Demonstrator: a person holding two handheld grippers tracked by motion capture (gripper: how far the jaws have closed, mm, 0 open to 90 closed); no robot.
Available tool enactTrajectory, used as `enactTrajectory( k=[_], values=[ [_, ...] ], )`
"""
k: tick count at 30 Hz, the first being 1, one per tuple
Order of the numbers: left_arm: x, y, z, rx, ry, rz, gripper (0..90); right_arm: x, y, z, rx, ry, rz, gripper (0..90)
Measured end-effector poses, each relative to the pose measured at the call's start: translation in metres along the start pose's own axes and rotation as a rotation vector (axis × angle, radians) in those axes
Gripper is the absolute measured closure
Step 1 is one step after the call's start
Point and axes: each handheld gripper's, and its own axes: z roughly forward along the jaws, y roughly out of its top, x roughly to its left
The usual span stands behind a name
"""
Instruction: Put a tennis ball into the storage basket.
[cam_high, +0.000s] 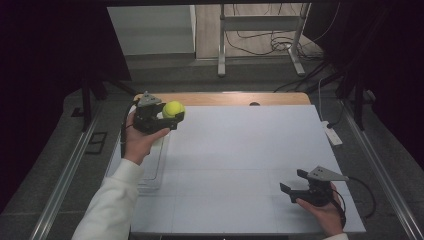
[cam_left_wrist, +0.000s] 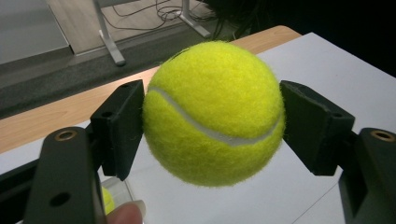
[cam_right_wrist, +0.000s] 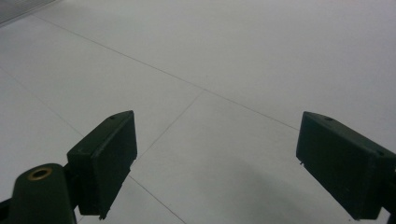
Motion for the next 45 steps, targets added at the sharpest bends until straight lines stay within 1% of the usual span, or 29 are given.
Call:
enactTrajectory(
  k=[10,17,22,45],
  values=[
    [0.009,-0.005,-0.001,0.013,0.022,-0.01,27.1,0.0,0.0,0.0,0.001,-0.001,-0.001,12.9],
    [0.018,-0.011,0.0,0.025,0.043,-0.03,27.1,0.0,0.0,0.0,0.002,-0.001,-0.001,13.0],
    [0.023,-0.014,-0.001,0.024,0.052,-0.041,27.1,0.0,0.0,0.0,0.003,-0.001,-0.002,12.9],
    [0.037,-0.025,-0.008,0.029,0.088,-0.06,27.1,0.001,0.0,0.0,0.007,-0.002,-0.004,13.0]
  ],
)
